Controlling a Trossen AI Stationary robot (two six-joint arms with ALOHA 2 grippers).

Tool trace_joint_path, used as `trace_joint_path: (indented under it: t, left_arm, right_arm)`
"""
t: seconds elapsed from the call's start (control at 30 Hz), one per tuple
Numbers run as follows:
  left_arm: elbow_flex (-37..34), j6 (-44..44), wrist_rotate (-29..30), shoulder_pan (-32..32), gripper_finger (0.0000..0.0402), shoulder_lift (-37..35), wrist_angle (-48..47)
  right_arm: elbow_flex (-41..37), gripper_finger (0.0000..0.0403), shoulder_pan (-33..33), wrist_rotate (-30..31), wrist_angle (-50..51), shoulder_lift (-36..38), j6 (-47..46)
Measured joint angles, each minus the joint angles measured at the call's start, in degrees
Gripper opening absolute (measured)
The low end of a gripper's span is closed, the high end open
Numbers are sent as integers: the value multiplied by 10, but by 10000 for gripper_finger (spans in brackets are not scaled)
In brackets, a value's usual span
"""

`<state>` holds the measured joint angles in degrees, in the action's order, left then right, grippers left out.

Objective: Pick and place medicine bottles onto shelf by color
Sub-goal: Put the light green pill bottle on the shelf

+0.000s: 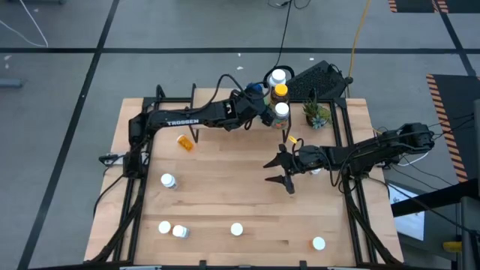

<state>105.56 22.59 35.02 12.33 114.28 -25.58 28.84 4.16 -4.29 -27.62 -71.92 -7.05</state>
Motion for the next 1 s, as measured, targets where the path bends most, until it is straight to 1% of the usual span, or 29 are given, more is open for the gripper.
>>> trace_joint_path:
  t: [0.1, 0.2, 0.33, 0.43, 0.63, 0.73, 0.83, 1.0]
  left_arm:
    - [-18, 2, 8, 6, 323, 0, 13]
    - [-45, 3, 10, 11, 323, 1, 45]
    - [-46, -9, 9, 12, 318, 0, 67]
    - [-46, -11, 6, 13, 292, 0, 65]
    - [-46, -27, 1, 12, 220, 0, 69]
    - [-46, -33, -8, 12, 202, 0, 67]
    - [-45, -52, -14, 12, 203, -3, 58]
    - [-46, -97, -35, 12, 232, -20, 23]
  right_arm:
    - [0, 233, 0, 0, 0, 0, 0]
    - [0, 233, 0, 0, 0, 0, 0]
    - [0, 233, 0, 0, 0, 0, 2]
    - [0, 233, 0, 0, 0, 0, 2]
    - [0, 233, 0, 0, 3, 0, 4]
    - [0, 233, 0, 0, 8, 0, 4]
    - [0, 233, 0, 0, 13, 0, 4]
    - [0, 233, 0, 0, 15, 0, 5]
